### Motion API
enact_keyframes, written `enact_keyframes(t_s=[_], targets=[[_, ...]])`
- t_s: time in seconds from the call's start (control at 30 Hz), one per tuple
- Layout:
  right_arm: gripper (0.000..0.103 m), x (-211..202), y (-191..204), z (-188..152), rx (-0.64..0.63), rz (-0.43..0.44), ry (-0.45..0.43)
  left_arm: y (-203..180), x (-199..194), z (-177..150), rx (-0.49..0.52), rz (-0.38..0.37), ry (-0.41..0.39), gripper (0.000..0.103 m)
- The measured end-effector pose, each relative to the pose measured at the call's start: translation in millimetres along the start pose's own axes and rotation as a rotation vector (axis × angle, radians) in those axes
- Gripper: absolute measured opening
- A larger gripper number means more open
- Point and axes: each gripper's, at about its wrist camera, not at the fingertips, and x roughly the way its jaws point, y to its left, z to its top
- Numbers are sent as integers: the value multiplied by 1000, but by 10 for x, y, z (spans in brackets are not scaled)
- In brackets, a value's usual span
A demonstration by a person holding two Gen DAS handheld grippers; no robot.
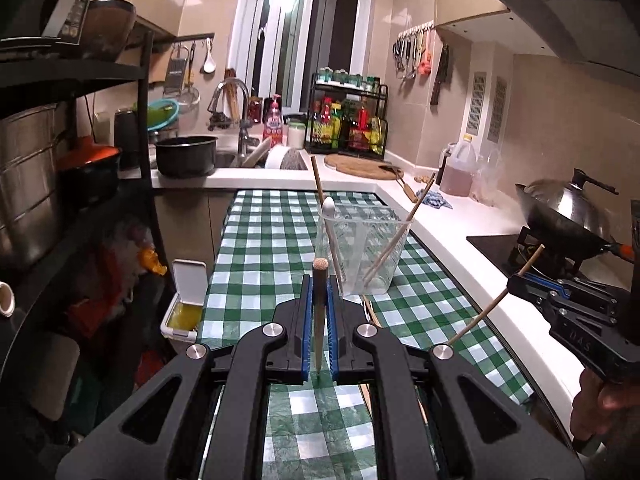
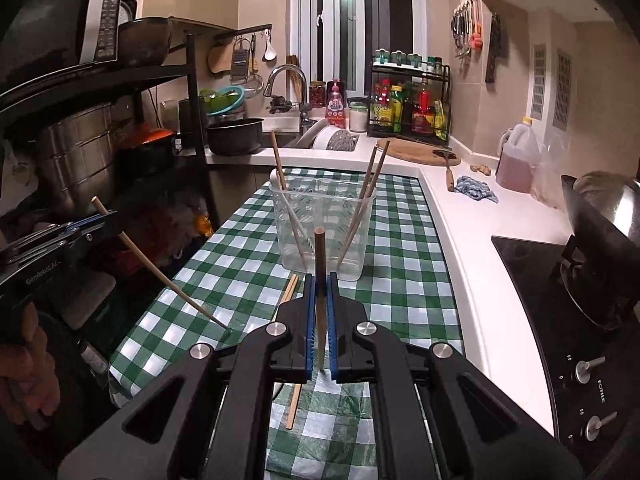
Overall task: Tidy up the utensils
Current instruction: 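Lift both held chopsticks and carry them over the clear container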
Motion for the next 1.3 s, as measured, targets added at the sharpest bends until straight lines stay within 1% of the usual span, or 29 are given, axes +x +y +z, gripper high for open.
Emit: enact_keyframes(t_s=[0.23,0.53,0.67,1.1,1.3], targets=[[6,-3,-46,230,9,6,6,48,24,194,-5,-27,43,6],[6,-11,-115,502,15,-5,-22,96,130,415,4,-53,49,6],[6,12,-134,608,19,-7,-22,129,164,524,3,-55,35,6],[6,47,-143,1024,7,-11,-76,333,333,972,-30,-65,-28,6],[6,29,-137,1339,1,-16,-124,362,396,1201,-27,-72,-63,6]])
